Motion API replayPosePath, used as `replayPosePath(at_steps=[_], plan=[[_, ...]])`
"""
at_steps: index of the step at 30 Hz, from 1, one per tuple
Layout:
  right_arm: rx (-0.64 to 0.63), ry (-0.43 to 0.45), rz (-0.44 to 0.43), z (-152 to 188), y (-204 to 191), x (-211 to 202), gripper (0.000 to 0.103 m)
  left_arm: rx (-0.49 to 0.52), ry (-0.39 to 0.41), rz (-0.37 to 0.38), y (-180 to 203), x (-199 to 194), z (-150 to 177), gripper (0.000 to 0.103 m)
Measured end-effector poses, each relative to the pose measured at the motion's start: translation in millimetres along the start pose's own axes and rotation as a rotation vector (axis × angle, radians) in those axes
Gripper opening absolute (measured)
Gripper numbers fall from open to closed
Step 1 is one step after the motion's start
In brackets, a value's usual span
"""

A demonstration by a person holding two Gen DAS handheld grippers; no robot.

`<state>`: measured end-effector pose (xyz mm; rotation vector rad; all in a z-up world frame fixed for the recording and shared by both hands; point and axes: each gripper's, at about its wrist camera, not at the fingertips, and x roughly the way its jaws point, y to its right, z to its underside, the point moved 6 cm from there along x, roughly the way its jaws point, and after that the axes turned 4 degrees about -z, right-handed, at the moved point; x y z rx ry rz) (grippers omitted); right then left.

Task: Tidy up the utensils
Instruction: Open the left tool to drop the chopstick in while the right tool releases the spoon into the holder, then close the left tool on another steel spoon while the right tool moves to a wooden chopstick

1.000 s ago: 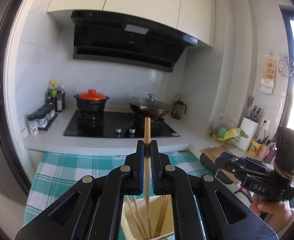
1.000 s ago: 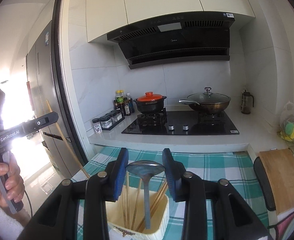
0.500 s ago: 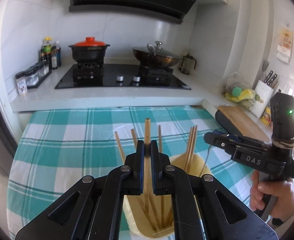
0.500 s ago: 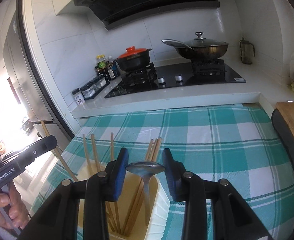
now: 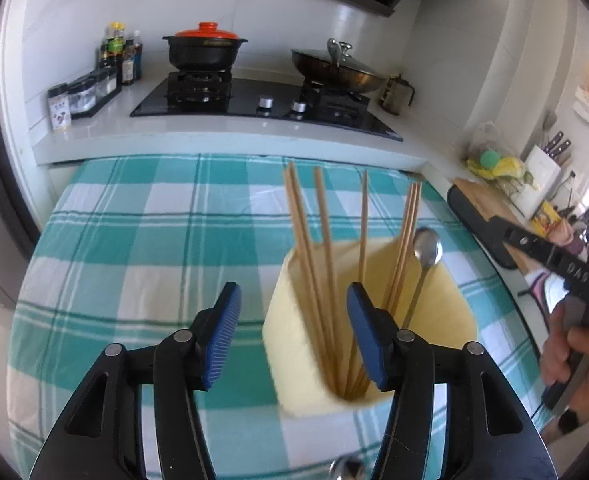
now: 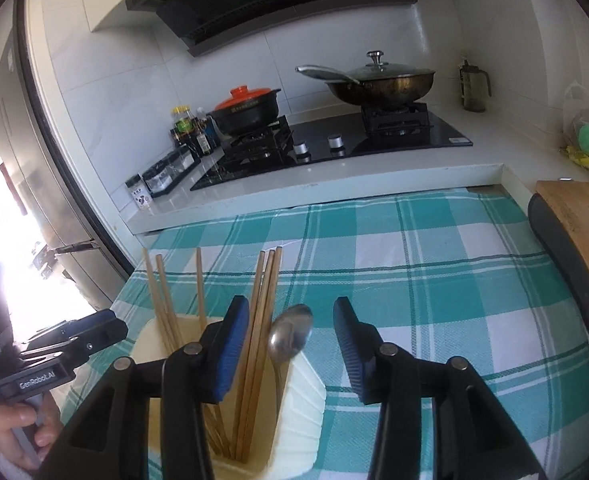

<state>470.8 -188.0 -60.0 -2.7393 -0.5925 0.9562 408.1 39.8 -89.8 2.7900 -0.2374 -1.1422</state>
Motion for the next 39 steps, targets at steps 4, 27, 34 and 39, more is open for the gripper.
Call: replayPosePath(at_steps=[4,27,34,39], plan=[[-0.088,0.042,0.101,58,5,-66,0.061,0.038,-0.073,-0.035,-23,-30,82,0.082],[-0.007,-0.219,0.189,303,-4,-126,0.061,-0.058,-0.120,-0.053,40,-58,223,0.082],[-0.010,-0.220,0.188,300,-4,-129,0.061,-0.021,-0.112,-0.087,56,-51,210,0.082],[-0.003,-0.223,0.189,298,-3,-130,0.061,-0.009,-0.115,-0.107,58,-42,206,0.082]])
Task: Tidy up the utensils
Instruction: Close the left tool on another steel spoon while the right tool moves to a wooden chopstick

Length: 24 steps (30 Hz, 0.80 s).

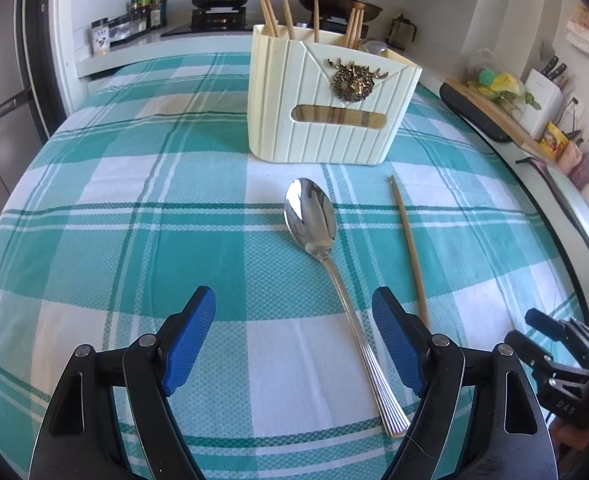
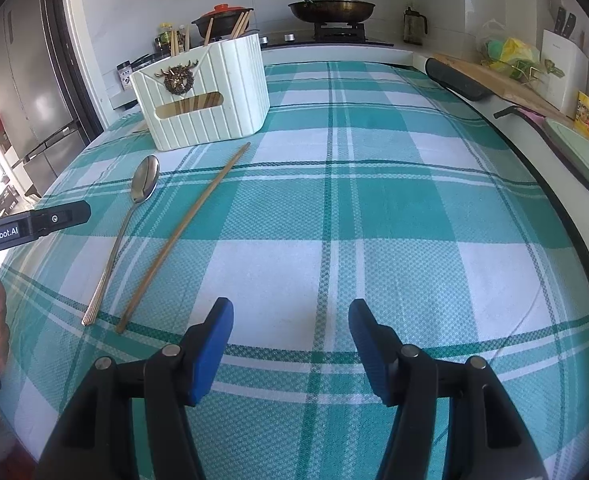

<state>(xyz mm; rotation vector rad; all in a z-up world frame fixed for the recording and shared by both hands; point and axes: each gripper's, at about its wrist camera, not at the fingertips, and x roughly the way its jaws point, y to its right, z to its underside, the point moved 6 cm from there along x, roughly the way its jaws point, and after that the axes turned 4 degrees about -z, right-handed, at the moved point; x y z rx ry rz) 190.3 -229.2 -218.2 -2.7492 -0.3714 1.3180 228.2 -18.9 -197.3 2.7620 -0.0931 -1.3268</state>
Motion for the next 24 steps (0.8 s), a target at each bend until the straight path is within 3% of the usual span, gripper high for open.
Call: replayPosePath(at_steps=[6,10,11,13,14,15,17,21,24], plan=[[-0.017,0.002,-0.007,-6,-7,-1,0.061,0.005,-0.029,0.000,13,22,-4,0.082],[-0.028,0.000,-0.010,-8,-11,-1,0.061,0.040,-0.057,-0.035,20,42,3,0.082],[-0.029,0.000,-0.011,-9,-12,-1,0.061,0.071,-0.028,-0.064,22,41,4,0.080],[-0.033,-0.003,-0.015,-12,-15,-1,0.061,0.121,-0.008,-0.078,27,40,5,0.066],[-0.036,-0.006,-0.023,-14,-18,0,0.061,0.128,-0.002,-0.057,29,38,5,0.045],[-0.039,-0.009,-0.033,-18,-22,1,0.061,0.134,0.000,-0.047,30,37,5,0.037],[-0.059,-0.014,-0.054,-27,-33,6,0.061,0.142,0.002,-0.040,29,36,5,0.011],[-0.116,-0.058,-0.101,-42,-62,32,0.061,0.119,0.000,-0.030,19,32,7,0.006],[-0.162,-0.099,-0.113,-46,-84,54,0.053,0.107,0.000,-0.048,12,29,11,0.005]])
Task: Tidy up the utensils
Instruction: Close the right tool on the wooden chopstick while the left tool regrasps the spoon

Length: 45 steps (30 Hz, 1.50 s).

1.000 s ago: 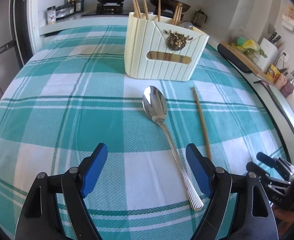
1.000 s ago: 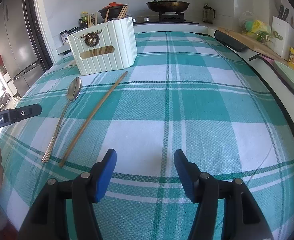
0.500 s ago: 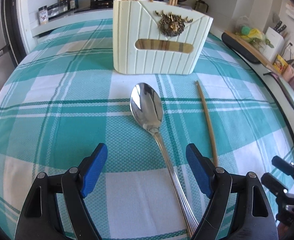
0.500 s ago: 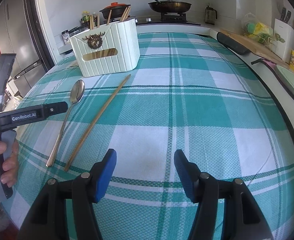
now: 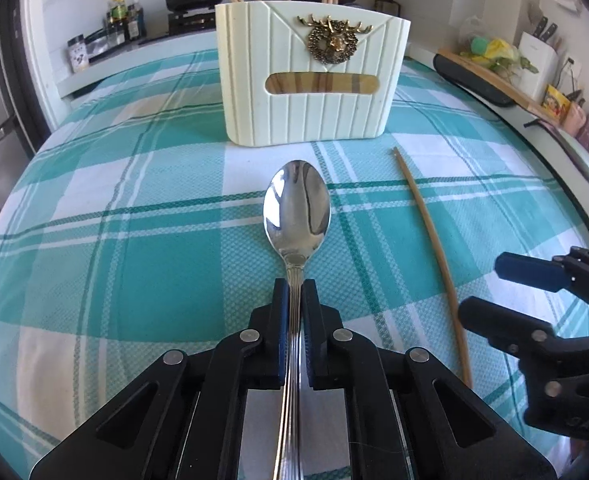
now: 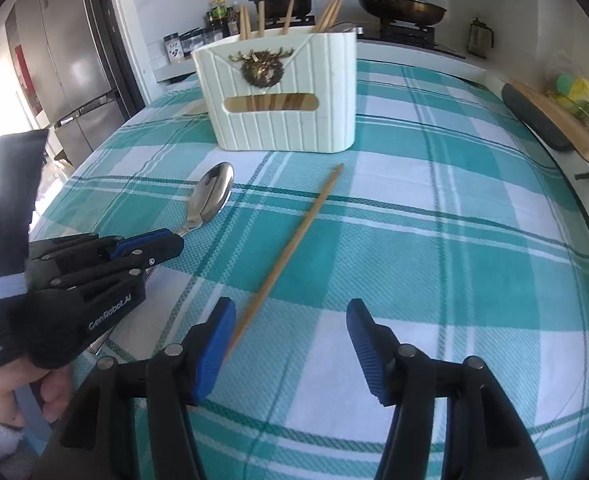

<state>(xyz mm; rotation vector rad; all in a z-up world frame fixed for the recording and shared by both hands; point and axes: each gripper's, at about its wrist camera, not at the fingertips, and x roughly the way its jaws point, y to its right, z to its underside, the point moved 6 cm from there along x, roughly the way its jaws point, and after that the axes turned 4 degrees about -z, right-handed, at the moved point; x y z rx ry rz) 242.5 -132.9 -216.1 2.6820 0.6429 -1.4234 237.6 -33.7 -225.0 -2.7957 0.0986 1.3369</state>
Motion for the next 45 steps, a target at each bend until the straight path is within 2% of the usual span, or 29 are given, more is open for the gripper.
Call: replayPosePath(at_steps=[1,3,5,9,13,14,16,17,18,19,20,21,25,29,31,34,37,38,39,40,41,42,45], plan=[[-0.018,-0.011,-0.006,-1,-6,6,0.050,-0.006,0.001,-0.006,-3,-1,2,0.005],[-0.068,-0.042,0.034,2,-15,17,0.021,-0.024,-0.001,-0.021,-9,-3,5,0.005],[-0.095,-0.022,0.105,4,-15,15,0.012,-0.043,-0.001,-0.043,-15,-4,7,0.005],[-0.060,-0.028,0.185,17,6,1,0.007,-0.105,-0.009,-0.068,-29,-5,9,0.006],[-0.027,-0.059,0.228,39,31,-19,0.006,-0.111,-0.030,-0.029,-34,-6,10,0.008],[-0.022,-0.069,0.221,43,34,-23,0.007,-0.110,-0.039,-0.003,-35,-6,11,0.012],[-0.008,-0.083,0.189,49,41,-31,0.007,-0.103,-0.057,0.074,-34,-8,11,0.035],[0.001,-0.083,0.174,49,44,-35,0.010,-0.096,-0.069,0.105,-34,-8,10,0.060],[0.009,-0.080,0.168,49,47,-39,0.020,-0.089,-0.080,0.117,-34,-9,9,0.079],[0.015,-0.073,0.164,48,51,-43,0.029,-0.079,-0.084,0.120,-35,-9,6,0.082],[0.021,-0.062,0.160,46,55,-46,0.045,-0.065,-0.086,0.119,-37,-8,3,0.083],[0.027,-0.051,0.155,43,58,-49,0.049,-0.048,-0.094,0.112,-38,-5,0,0.083],[0.054,-0.051,0.113,26,66,-45,0.049,-0.005,-0.150,0.033,-43,17,-12,0.083],[0.083,-0.085,0.033,9,67,-29,0.049,0.014,-0.156,-0.049,-45,35,-24,0.089],[0.059,-0.115,0.026,0,65,-16,0.049,0.012,-0.156,-0.065,-45,39,-28,0.092],[0.027,-0.151,0.018,-12,61,5,0.049,-0.004,-0.158,-0.073,-47,43,-33,0.091],[0.002,-0.180,0.009,-29,56,30,0.049,-0.004,-0.145,-0.059,-44,43,-37,0.078],[-0.016,-0.170,0.021,-37,54,37,0.051,0.004,-0.135,-0.050,-42,42,-39,0.060],[-0.037,-0.159,0.042,-45,52,42,0.046,0.014,-0.125,-0.041,-40,42,-42,0.041],[-0.047,-0.161,0.067,-52,52,48,0.038,0.024,-0.118,-0.043,-39,42,-44,0.042],[-0.054,-0.151,0.093,-59,52,51,0.009,0.026,-0.114,-0.037,-39,43,-45,0.042],[-0.048,-0.152,0.096,-63,52,54,0.006,0.019,-0.108,-0.026,-41,43,-47,0.042],[0.026,-0.111,0.037,-71,55,46,0.006,-0.016,-0.083,0.016,-48,33,-48,0.042]])
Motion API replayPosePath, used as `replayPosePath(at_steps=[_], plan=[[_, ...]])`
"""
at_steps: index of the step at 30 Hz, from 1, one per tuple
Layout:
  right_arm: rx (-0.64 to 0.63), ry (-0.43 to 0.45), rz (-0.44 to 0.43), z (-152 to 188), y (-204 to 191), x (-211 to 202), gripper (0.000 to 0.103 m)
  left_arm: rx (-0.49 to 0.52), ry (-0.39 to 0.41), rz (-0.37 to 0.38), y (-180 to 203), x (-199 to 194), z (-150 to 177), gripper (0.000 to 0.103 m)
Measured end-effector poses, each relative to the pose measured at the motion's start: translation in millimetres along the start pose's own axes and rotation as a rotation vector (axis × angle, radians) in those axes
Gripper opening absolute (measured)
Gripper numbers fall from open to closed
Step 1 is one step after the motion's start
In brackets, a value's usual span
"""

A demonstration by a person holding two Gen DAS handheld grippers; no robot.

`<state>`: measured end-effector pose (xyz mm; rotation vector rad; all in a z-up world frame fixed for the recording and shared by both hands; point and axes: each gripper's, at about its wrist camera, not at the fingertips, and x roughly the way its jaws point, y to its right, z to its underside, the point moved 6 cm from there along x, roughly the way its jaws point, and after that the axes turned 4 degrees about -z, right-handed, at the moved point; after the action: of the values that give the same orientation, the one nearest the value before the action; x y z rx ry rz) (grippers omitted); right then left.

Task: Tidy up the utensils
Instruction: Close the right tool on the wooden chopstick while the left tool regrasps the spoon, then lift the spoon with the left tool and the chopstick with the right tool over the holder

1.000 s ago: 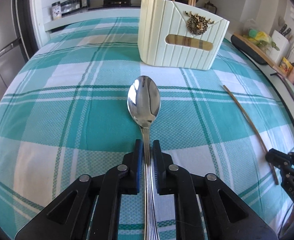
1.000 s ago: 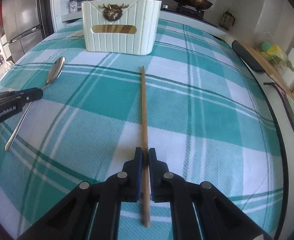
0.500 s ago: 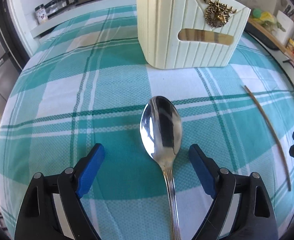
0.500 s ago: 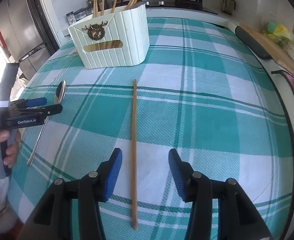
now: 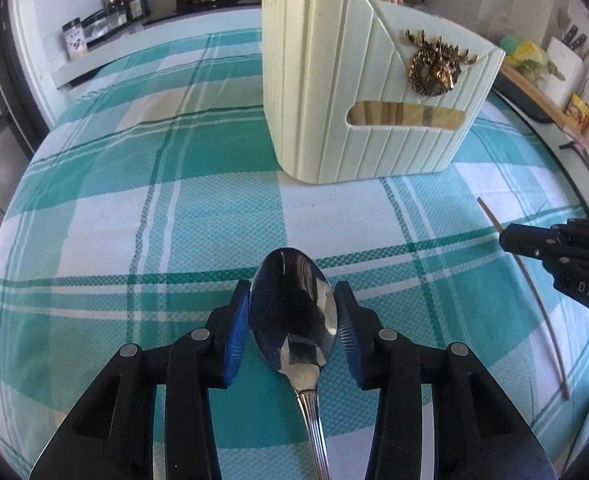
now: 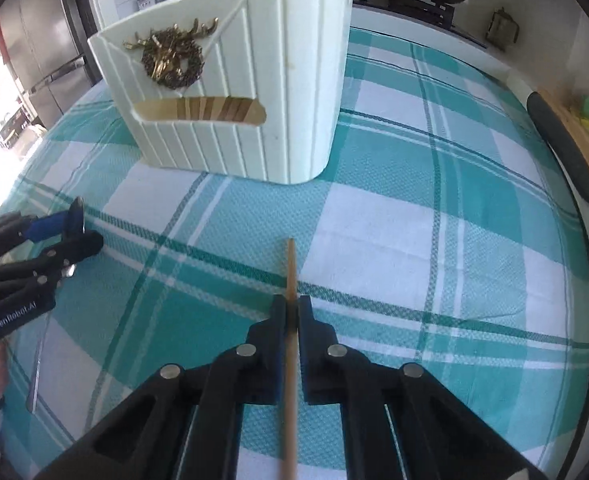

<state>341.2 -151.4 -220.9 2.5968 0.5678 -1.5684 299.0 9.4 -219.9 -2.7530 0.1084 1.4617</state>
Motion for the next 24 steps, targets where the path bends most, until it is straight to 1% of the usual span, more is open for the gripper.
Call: replayPosePath(at_steps=[2,5,8,11,16,21,24], plan=[[0.042,0.067,-0.047,0,1,-24,0.006,-0.012,0.050,0.014,-5,-20,0,0.042],[0.081,0.181,-0.119,1,0,-71,0.006,-0.016,0.140,0.041,-8,-57,0,0.042],[0.092,0.288,-0.167,5,-6,-119,0.006,-0.022,0.216,0.070,-7,-94,1,0.042],[0.095,0.366,-0.196,12,-11,-156,0.006,-0.023,0.277,0.080,-9,-122,2,0.042],[0.085,0.469,-0.192,20,-18,-193,0.006,-0.038,0.328,0.102,-13,-143,1,0.042],[0.074,0.543,-0.182,18,-19,-212,0.006,-0.039,0.361,0.109,-10,-159,-1,0.042],[0.072,0.573,-0.178,16,-18,-222,0.006,-0.038,0.368,0.118,-9,-164,-6,0.042]])
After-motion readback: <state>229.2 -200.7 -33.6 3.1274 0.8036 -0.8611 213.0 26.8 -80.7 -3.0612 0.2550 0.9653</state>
